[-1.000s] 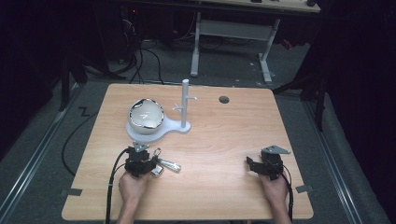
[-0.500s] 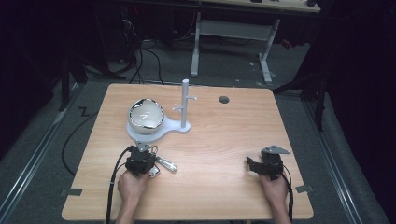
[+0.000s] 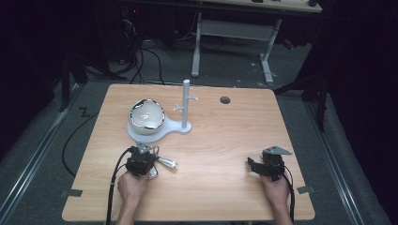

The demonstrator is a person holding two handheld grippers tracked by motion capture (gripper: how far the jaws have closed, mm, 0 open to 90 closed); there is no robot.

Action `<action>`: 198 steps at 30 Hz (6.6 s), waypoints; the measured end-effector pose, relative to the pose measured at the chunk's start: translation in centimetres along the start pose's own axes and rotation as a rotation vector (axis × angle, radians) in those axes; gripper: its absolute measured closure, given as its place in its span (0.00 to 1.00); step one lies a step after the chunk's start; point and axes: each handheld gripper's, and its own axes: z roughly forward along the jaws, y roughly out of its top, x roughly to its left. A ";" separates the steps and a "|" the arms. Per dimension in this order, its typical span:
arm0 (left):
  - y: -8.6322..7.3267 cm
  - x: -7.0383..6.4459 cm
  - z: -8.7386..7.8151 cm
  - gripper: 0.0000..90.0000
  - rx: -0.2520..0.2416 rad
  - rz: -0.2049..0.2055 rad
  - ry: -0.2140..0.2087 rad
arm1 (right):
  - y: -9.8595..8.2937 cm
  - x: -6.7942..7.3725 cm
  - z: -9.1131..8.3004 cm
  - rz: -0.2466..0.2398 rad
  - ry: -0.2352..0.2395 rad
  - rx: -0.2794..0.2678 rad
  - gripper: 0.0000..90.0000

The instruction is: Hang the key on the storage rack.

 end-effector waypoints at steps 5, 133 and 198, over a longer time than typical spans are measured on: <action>0.0 -0.2 0.0 0.94 -0.019 0.014 0.006 | 0.0 0.0 0.0 -0.001 0.001 0.000 0.32; 16.2 0.9 -3.5 0.95 -0.349 0.024 -0.173 | 0.0 0.0 0.0 -0.004 0.005 -0.001 0.32; 15.2 0.7 -1.0 0.94 -0.312 0.023 -0.125 | 0.0 0.0 0.0 -0.004 0.004 0.000 0.32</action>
